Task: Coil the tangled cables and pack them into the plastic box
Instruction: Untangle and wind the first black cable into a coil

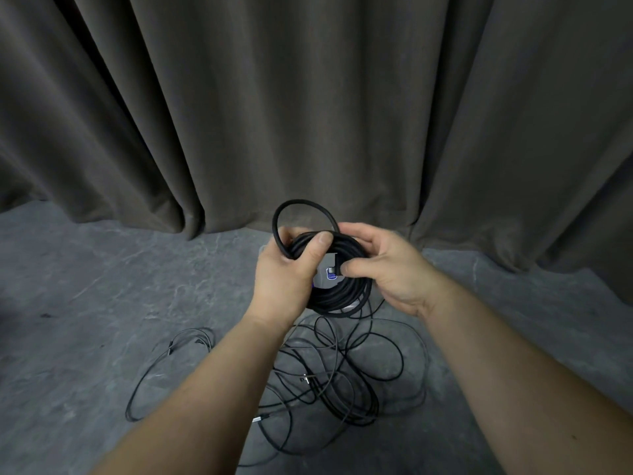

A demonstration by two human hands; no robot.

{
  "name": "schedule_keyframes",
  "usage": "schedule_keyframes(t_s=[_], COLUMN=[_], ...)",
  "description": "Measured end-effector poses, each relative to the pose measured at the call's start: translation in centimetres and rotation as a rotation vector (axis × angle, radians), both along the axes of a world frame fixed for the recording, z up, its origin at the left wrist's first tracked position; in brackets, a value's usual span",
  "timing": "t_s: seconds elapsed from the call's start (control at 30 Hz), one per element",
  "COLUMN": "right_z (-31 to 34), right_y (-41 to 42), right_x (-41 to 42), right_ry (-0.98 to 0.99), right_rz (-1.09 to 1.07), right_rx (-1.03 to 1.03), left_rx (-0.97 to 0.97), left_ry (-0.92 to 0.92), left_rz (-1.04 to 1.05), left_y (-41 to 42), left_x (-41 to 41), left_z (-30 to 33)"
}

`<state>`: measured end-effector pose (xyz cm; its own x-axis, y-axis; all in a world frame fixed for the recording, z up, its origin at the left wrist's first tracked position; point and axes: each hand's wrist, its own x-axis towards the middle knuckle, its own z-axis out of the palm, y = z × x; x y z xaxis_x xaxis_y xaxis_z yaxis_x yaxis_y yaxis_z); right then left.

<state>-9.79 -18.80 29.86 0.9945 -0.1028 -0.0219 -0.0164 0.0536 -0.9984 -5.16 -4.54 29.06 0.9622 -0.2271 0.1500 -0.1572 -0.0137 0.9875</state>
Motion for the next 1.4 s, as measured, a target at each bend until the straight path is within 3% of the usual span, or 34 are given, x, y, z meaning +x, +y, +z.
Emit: schedule_keyframes(t_s=[0.23,0.63,1.17,1.27,1.4], right_z=[-0.4,-0.7,-0.6,-0.6,-0.4], right_y=[-0.1,-0.7,-0.7,-0.6,0.2], right_x=[0.0,0.3,0.4,0.5,0.2], right_ry=[-0.048,-0.013,-0.112,-0.157,-0.388], right_rz=[0.028,0.054,0.121,0.039,-0.407], right_rx=[0.043,-0.131,-0.080,-0.244,-0.751], left_rx=[-0.011,-0.002,-0.051,-0.068,-0.111], left_ry=[-0.060,-0.109,-0.132,-0.119,-0.098], left_rz=[-0.179,-0.128,-0.190,-0.115,0.074], left_y=[0.6,0.6,0.6,0.5,0.7], left_x=[0.2,0.2,0.1,0.2,1.0], left_z=[0.2,-0.7,-0.8,-0.7,-0.5])
